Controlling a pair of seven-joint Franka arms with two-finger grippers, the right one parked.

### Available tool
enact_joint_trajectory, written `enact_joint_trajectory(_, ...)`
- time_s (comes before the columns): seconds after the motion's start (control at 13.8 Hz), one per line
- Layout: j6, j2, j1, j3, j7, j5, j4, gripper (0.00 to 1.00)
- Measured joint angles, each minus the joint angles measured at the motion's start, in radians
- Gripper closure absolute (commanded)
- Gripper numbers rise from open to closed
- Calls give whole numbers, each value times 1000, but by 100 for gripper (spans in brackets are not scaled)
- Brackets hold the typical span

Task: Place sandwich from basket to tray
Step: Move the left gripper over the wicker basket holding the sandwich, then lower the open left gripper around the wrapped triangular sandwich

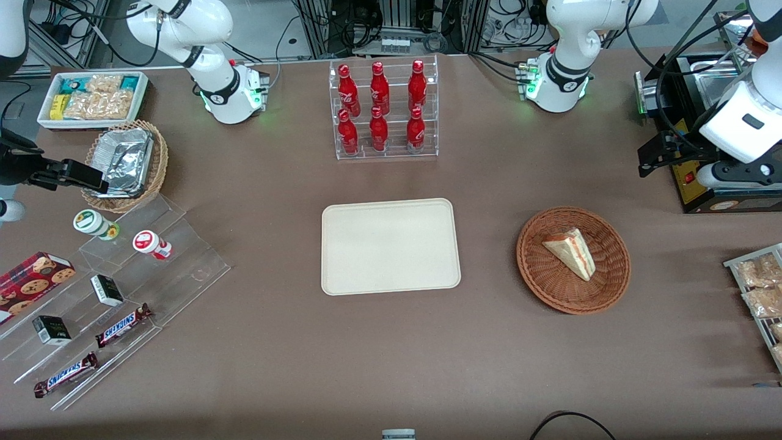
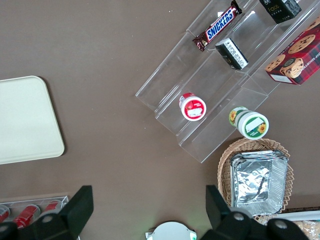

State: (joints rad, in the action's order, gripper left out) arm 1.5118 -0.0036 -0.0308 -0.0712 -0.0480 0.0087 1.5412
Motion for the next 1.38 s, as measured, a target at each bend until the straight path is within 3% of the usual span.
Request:
enact_joint_trajectory(0.43, 7, 5, 5, 1, 0, 0, 15, 0)
enact_joint_trajectory(0.72, 178, 17, 7, 1, -32, 0, 170, 0)
enact_joint_trajectory(1.38, 707, 23, 7, -6, -519, 0, 587, 0)
